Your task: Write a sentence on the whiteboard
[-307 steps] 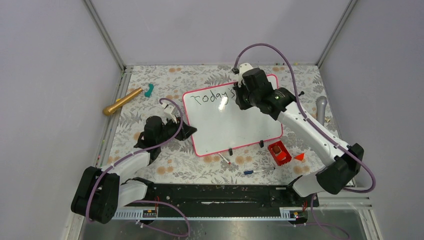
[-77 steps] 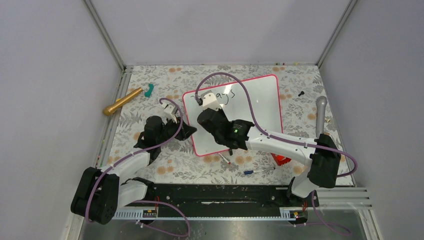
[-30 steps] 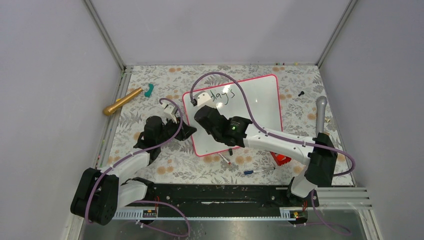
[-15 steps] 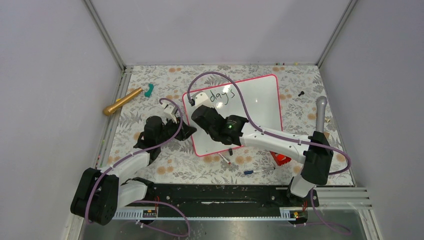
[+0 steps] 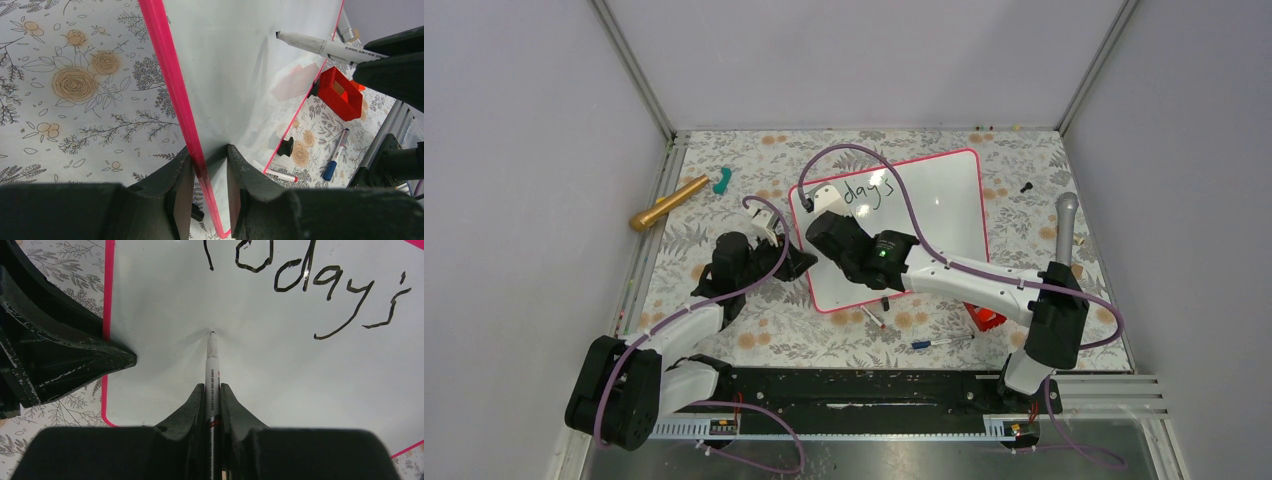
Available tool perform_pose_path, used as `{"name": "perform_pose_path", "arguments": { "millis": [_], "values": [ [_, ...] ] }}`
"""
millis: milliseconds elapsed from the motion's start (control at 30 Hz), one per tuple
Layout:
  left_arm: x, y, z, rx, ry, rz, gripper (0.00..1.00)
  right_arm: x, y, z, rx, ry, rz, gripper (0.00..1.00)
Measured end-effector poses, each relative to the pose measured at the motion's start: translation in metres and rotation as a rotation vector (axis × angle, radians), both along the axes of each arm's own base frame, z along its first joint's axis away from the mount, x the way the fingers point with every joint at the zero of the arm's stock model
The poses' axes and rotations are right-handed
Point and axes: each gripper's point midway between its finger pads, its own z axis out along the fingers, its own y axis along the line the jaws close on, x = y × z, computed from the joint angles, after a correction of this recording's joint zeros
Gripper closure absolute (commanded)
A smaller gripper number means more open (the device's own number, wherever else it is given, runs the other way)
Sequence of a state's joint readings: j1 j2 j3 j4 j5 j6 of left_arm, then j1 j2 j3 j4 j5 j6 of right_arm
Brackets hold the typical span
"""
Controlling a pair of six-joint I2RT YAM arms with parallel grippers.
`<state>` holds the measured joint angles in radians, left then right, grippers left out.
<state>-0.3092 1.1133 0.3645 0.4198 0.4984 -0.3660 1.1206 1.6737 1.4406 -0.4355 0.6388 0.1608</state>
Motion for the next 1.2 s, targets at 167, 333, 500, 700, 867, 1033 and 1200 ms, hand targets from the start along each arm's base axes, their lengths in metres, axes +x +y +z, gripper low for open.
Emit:
{"name": "perform_pose_path", "arguments": {
  "millis": [167,333,500,700,867,1033,1200],
  "values": [
    [0.000,0.000,0.000,0.000,0.000,0.000,0.86,0.000,0.000,-0.002,-0.004,0.002,0.000,1.00],
    [0.000,0.000,0.000,0.000,0.000,0.000,0.86,0.001,0.001,-0.007,-0.014,0.007,-0.001,1.00],
    [0.000,0.000,0.000,0.000,0.000,0.000,0.86,0.002,0.000,-0.007,-0.015,0.008,-0.004,1.00],
    [0.000,0.000,0.000,0.001,0.000,0.001,0.86,0.002,0.000,-0.008,-0.012,0.015,0.000,1.00],
    [0.000,0.000,0.000,0.001,0.001,0.002,0.86,-0.001,0.004,-0.010,-0.005,0.033,0.020,1.00],
    [0.000,0.000,0.000,0.001,0.001,0.002,0.86,-0.003,0.006,-0.011,0.002,0.047,0.034,1.00],
    [0.000,0.000,0.000,0.001,0.001,0.002,0.86,-0.005,0.008,-0.013,0.006,0.057,0.045,1.00]
  ]
}}
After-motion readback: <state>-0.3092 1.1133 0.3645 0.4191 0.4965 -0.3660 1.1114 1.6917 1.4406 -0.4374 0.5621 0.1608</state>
